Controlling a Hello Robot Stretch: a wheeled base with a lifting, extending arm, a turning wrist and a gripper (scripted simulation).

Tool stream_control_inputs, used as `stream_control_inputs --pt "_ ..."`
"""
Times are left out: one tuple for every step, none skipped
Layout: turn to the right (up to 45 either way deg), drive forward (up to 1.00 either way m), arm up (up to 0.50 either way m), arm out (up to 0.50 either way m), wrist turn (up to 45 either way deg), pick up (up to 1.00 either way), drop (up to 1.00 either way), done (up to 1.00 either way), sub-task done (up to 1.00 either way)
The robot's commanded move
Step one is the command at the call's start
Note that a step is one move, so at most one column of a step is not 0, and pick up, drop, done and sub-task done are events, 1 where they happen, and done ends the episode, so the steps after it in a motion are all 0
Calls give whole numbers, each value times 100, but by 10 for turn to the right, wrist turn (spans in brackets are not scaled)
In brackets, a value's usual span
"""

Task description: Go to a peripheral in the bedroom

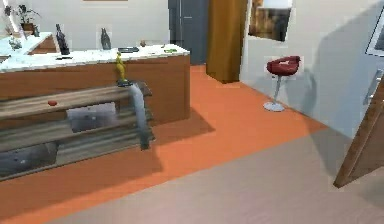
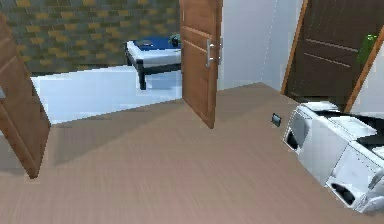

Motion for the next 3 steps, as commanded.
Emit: stream_control_inputs --pt "0 5 0 0 0 0 0 0 0" --pt "450 0 0 0 0 0 0 0 0" --pt "270 0 0 0 0 0 0 0 0"
